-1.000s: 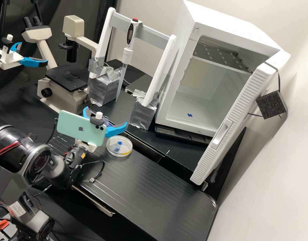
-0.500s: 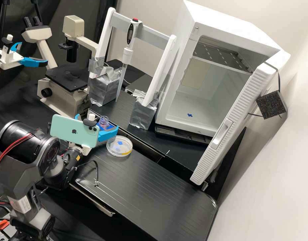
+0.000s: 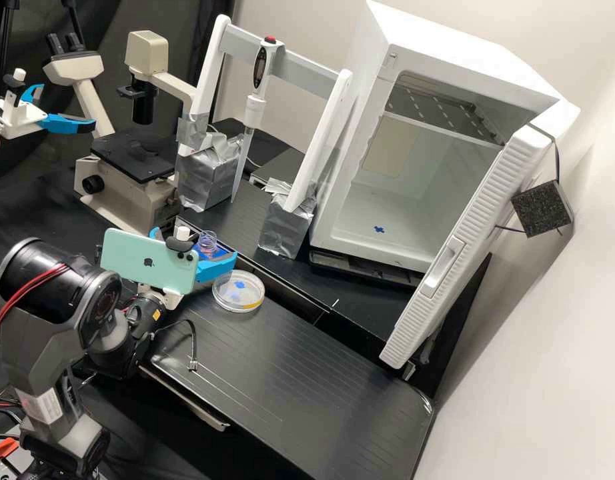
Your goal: Close the bottle
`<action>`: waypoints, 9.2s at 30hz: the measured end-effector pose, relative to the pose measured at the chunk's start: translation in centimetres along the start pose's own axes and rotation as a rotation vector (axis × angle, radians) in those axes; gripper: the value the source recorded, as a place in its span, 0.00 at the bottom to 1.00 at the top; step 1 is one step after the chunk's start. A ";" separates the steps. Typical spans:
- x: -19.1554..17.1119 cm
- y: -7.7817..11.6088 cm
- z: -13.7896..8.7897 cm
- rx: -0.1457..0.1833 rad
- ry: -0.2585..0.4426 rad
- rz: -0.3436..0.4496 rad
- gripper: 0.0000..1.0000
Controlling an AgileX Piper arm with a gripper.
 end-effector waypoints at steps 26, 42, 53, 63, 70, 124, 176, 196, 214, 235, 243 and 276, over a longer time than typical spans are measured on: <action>-0.2 -1.0 -0.2 -0.028 -0.003 -0.035 0.00; -0.2 -0.5 -0.1 -0.029 -0.004 -0.019 0.00; -0.3 -0.5 -0.1 -0.012 -0.003 -0.018 0.00; -0.3 -0.5 -0.1 -0.012 -0.003 -0.018 0.00; -0.3 -0.5 -0.1 -0.012 -0.003 -0.018 0.00; 0.2 2.0 -1.7 -0.001 0.074 0.095 0.00; 6.3 0.8 0.2 0.034 0.001 0.019 1.00; 4.9 1.4 -0.4 0.026 0.014 0.027 1.00; 4.7 5.3 0.5 0.029 -0.004 0.168 1.00; 5.8 4.2 2.1 0.043 -0.059 0.128 1.00; 6.0 4.0 2.5 0.040 -0.070 0.128 1.00; 6.8 5.2 1.8 -0.022 -0.068 0.162 1.00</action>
